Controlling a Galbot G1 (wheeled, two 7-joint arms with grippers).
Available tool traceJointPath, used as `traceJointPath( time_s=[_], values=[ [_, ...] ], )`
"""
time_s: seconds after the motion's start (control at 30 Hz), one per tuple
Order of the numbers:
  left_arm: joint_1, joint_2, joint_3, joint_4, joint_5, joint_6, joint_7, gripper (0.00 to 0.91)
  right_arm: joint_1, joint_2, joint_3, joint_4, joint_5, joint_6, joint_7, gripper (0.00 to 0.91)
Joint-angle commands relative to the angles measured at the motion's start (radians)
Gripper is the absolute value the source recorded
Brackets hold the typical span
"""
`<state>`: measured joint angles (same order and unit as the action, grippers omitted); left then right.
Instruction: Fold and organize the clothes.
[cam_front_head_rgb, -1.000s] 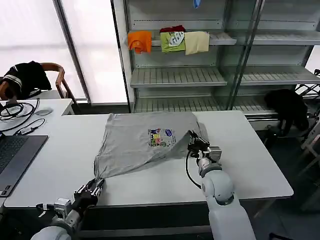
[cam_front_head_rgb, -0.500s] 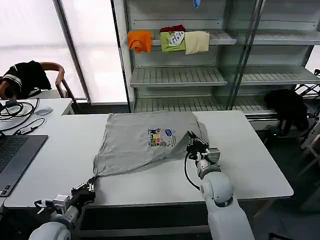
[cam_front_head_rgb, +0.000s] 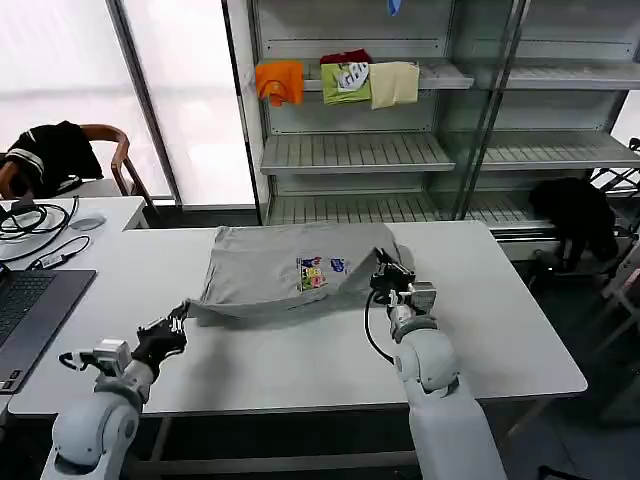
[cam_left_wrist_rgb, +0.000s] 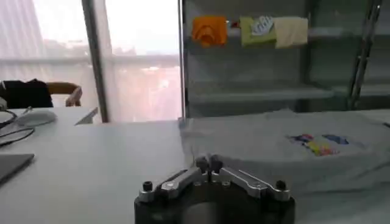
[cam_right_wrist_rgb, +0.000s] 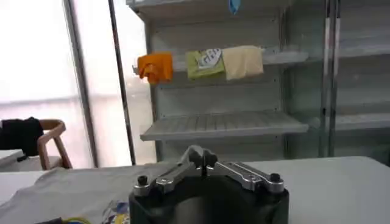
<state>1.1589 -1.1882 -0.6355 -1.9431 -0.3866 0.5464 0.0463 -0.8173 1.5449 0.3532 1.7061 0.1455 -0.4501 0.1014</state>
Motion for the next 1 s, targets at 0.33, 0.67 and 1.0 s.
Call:
traceJointPath(
  time_s=[0.33,0.67,1.0],
  values=[
    [-0.281,-0.02,0.099,0.278,0.084,0.03,-0.003,0.0,0.068,0.018,0.012,-0.187,-0.033,0.019,0.013,0.0],
    [-0.299,-0.025,0.115,0.337,0.147,0.03,0.013,0.02,0.09,0.02,0.012,-0.244,-0.032,0.032,0.01,0.0],
    [-0.315,-0.026,0.121,0.35,0.195,0.03,0.017,0.907,0.142,0.041,0.014,-0.319,-0.038,0.104,0.033,0.907]
  ],
)
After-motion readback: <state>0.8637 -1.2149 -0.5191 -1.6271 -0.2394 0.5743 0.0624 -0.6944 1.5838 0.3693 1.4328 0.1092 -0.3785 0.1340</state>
